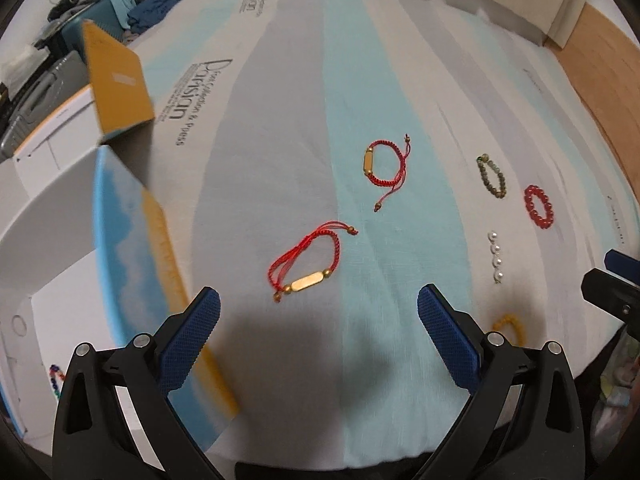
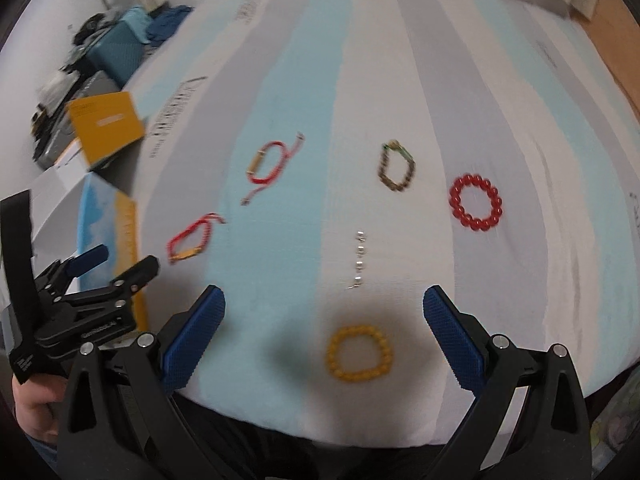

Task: Organize jewelry
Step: 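Move both tools back over the bed toward the remaining bracelets, then grasp the pearl strand with the right tool while the left tool grasps the red cord bracelet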

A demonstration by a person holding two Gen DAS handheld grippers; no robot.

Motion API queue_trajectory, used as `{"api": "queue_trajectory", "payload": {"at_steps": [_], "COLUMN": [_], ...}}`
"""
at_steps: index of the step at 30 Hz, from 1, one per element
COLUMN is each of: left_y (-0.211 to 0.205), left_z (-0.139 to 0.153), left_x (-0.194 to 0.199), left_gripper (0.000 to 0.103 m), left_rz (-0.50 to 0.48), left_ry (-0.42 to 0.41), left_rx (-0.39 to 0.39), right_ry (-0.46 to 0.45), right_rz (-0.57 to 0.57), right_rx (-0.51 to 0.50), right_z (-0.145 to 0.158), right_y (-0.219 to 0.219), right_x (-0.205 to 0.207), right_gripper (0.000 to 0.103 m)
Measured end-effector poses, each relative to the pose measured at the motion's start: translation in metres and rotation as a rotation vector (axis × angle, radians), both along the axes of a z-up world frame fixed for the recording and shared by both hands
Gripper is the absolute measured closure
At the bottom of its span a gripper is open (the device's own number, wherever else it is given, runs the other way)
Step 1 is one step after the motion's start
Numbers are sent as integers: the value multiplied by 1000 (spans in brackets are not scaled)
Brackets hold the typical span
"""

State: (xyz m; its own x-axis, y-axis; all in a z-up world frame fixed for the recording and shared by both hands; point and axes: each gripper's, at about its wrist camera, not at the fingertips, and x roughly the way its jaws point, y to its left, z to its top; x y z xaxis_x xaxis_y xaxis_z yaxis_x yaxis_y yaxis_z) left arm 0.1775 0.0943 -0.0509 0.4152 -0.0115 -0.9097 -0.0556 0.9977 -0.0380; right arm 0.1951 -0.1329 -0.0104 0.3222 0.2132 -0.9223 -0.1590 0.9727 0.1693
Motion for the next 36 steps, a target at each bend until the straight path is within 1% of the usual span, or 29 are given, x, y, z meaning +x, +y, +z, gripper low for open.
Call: {"api": "queue_trajectory", "payload": {"at_steps": [5,9,13,17,18,19,21,24,26,28,29,31,32,33,34,35,36], "left_y": [-5,-1,4,5,5,6,7,8,11,15,17,19,20,19,18,18,18], "left_z": [-25,-44,-61,-77,-80,-84,-92,-97,-97,-97,-96,-95,-95,-94,-93,-93,-91], "left_x": [18,31,43,51,51,53,54,51,48,46,45,39,37,37,35,35,35], "left_gripper": [6,6,6,7,9,15,17,21,27,36,39,49,53,58,66,71,82], "left_rz": [-13,-24,-29,-48,-47,-46,-44,-45,-41,-31,-28,-27,-29,-32,-38,-42,-45], "left_ry": [18,22,24,43,45,52,70,58,54,54,53,53,56,57,59,59,60], "left_rx": [8,8,7,3,1,-8,-11,4,6,5,5,5,8,12,15,17,22], "right_ry": [75,122,148,170,167,167,167,149,135,124,118,110,109,109,108,106,106], "right_rz": [-40,-47,-29,-30,-32,-34,-41,-45,-41,-43,-47,-46,-45,-47,-49,-50,-52], "right_rx": [10,17,-6,-15,-26,-30,-33,-44,-64,-71,-76,-76,-71,-64,-61,-59,-55], "right_z": [-45,-75,-99,-116,-120,-123,-129,-132,-132,-132,-131,-129,-129,-128,-128,-127,-127], "right_y": [-14,-14,-8,-5,-5,-5,-5,-4,-3,-4,-6,-8,-9,-10,-12,-13,-14], "right_x": [26,41,52,59,60,60,60,58,56,54,53,52,51,51,50,51,50], "right_gripper": [8,14,21,27,28,29,30,33,38,45,48,60,62,67,75,80,89]}}
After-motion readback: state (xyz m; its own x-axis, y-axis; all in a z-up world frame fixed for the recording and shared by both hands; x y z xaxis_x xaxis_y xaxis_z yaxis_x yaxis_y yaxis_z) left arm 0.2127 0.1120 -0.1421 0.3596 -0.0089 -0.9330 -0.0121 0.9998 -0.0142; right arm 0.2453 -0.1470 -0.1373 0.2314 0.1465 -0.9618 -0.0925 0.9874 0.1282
